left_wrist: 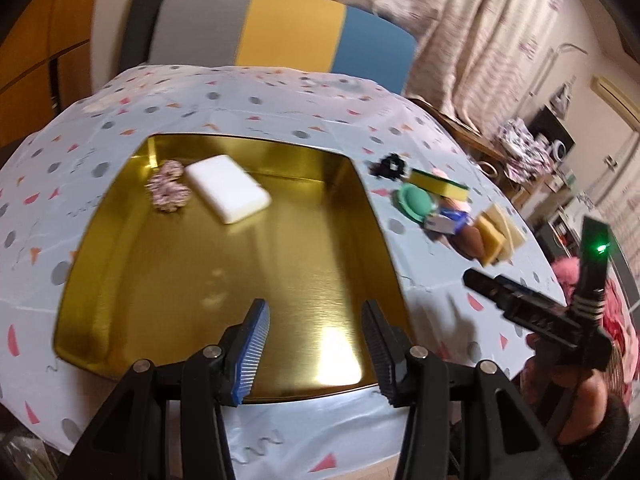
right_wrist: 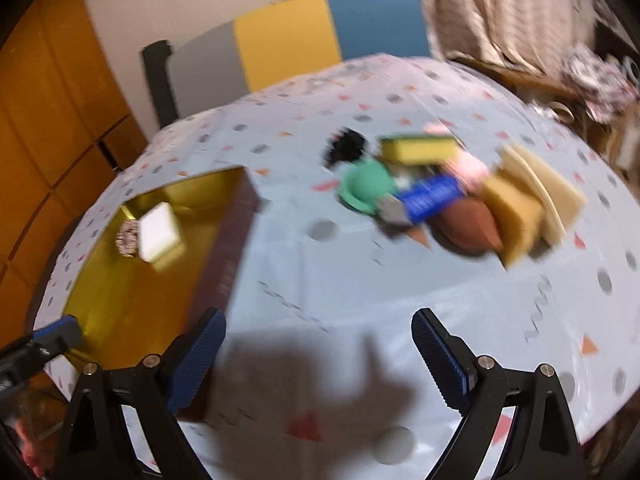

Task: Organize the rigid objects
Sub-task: 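Move the right gripper to the yellow sponge and grasp it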

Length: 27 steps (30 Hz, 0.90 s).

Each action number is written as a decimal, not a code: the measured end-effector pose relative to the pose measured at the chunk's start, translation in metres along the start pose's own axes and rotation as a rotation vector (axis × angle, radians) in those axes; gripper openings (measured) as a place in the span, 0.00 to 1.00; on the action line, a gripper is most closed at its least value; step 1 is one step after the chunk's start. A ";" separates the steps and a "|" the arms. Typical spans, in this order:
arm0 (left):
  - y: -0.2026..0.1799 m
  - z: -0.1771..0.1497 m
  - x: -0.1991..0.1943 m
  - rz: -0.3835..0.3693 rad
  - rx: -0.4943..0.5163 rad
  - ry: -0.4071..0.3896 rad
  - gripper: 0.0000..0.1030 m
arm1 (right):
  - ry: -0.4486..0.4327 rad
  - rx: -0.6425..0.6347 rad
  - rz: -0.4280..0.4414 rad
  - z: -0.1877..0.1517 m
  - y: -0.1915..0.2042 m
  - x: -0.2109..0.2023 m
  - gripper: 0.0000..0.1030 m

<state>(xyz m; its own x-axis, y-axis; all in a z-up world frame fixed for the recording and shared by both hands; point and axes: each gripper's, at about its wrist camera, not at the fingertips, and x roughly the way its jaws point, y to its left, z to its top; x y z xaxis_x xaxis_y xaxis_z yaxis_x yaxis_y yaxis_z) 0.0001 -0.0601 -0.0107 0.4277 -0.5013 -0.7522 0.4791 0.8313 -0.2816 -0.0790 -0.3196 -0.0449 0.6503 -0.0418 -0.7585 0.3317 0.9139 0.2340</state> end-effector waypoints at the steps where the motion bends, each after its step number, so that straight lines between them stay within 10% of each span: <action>1: -0.006 0.000 0.002 -0.005 0.013 0.005 0.47 | 0.004 0.012 -0.009 -0.003 -0.008 0.001 0.92; 10: -0.052 -0.002 0.016 -0.059 0.102 0.043 0.47 | -0.002 0.126 -0.084 -0.020 -0.082 0.000 0.92; 27: -0.077 -0.002 0.024 -0.038 0.151 0.069 0.47 | -0.078 0.149 -0.137 0.050 -0.154 0.031 0.88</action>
<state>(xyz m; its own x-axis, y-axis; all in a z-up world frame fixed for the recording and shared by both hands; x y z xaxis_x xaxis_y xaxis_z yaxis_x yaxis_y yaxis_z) -0.0276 -0.1356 -0.0082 0.3563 -0.5096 -0.7832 0.6055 0.7643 -0.2218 -0.0757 -0.4818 -0.0744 0.6412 -0.1982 -0.7414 0.5144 0.8279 0.2235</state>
